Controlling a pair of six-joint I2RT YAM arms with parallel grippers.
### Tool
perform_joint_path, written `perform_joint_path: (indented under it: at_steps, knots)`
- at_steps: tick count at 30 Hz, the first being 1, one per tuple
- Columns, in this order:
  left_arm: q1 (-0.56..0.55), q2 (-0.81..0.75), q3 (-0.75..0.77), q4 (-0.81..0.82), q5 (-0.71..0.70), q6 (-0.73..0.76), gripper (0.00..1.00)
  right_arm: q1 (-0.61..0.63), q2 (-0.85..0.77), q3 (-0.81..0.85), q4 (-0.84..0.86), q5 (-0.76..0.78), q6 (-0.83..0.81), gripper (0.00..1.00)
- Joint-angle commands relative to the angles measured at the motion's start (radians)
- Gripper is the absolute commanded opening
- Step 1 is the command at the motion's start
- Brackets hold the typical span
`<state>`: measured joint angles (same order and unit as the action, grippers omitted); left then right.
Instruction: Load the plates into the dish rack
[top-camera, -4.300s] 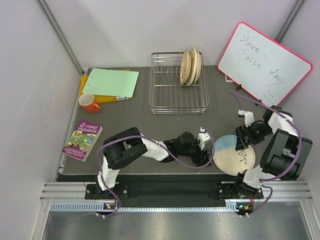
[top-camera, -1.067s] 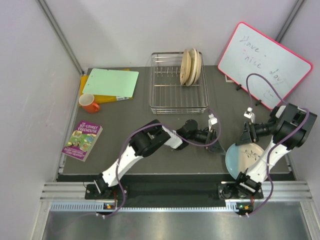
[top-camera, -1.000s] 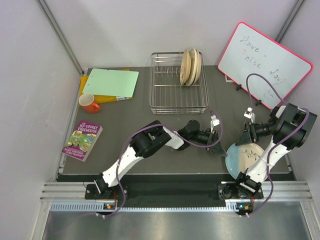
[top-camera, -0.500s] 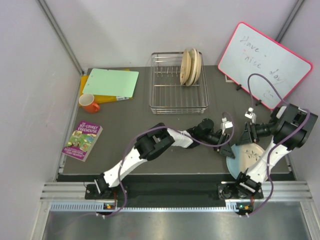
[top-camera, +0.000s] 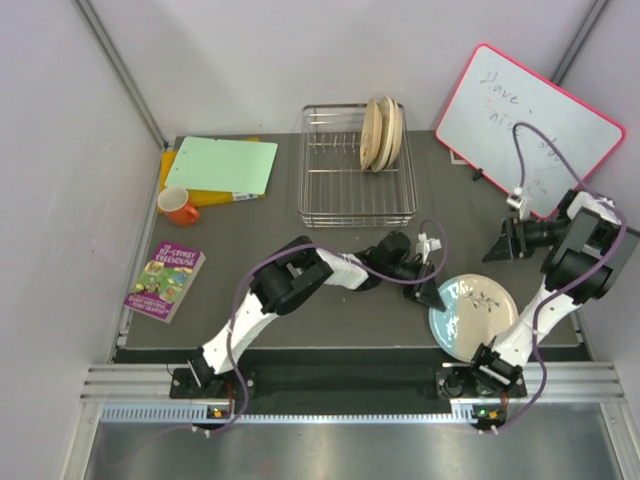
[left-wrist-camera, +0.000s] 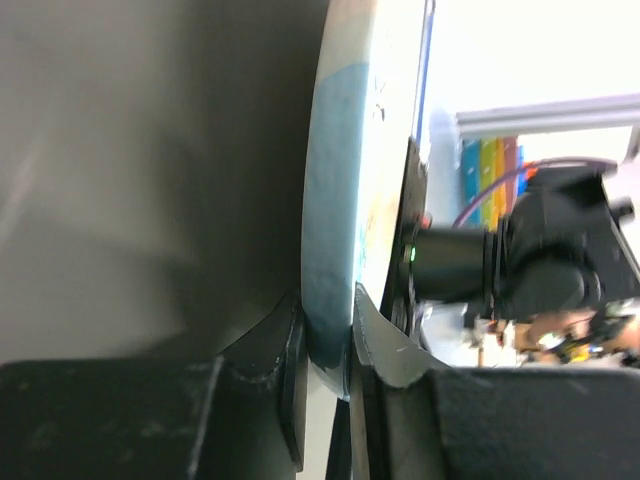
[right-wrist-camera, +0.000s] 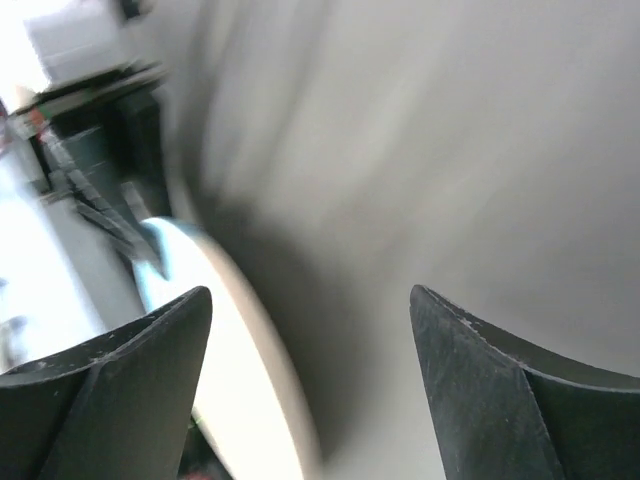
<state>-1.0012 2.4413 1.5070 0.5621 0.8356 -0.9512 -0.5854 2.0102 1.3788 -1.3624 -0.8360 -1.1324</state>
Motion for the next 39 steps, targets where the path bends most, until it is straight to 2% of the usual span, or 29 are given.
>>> perform_joint_path:
  at_steps: [1, 6, 10, 14, 16, 19, 23, 27, 32, 35, 39]
  knots:
    - [0.088, -0.212, -0.080, -0.095, 0.054, 0.264, 0.00, 0.010, -0.165, 0.193, -0.101, -0.115, 0.071, 0.81]
    - [0.185, -0.364, -0.087, -0.200, 0.118, 0.334, 0.00, 0.025, -0.241, 0.322, -0.099, -0.267, 0.140, 0.82]
    - [0.289, -0.493, -0.019, -0.327, 0.192, 0.449, 0.00, 0.112, -0.327, 0.400, -0.099, -0.376, 0.177, 0.83]
    - [0.378, -0.562, 0.045, -0.350, 0.255, 0.469, 0.00, 0.231, -0.366, 0.390, -0.099, -0.377, 0.183, 0.84]
    - [0.412, -0.608, 0.064, -0.421, 0.266, 0.546, 0.00, 0.274, -0.367, 0.393, -0.098, -0.409, 0.190, 0.83]
    - [0.450, -0.672, 0.056, -0.426, 0.293, 0.566, 0.00, 0.295, -0.343, 0.404, -0.077, -0.477, 0.230, 0.82]
    - [0.470, -0.728, 0.015, -0.458, 0.281, 0.598, 0.00, 0.329, -0.315, 0.428, -0.064, -0.489, 0.244, 0.82]
    - [0.477, -0.765, -0.010, -0.472, 0.264, 0.605, 0.00, 0.372, -0.315, 0.424, 0.022, -0.486, 0.363, 0.82]
    - [0.492, -0.768, -0.014, -0.461, 0.255, 0.594, 0.00, 0.458, -0.318, 0.385, 0.054, -0.511, 0.408, 0.82]
    - [0.503, -0.762, -0.013, -0.432, 0.247, 0.575, 0.00, 0.509, -0.337, 0.347, 0.059, -0.497, 0.421, 0.79]
    - [0.512, -0.749, -0.011, -0.412, 0.244, 0.563, 0.00, 0.529, -0.346, 0.299, 0.054, -0.488, 0.427, 0.72]
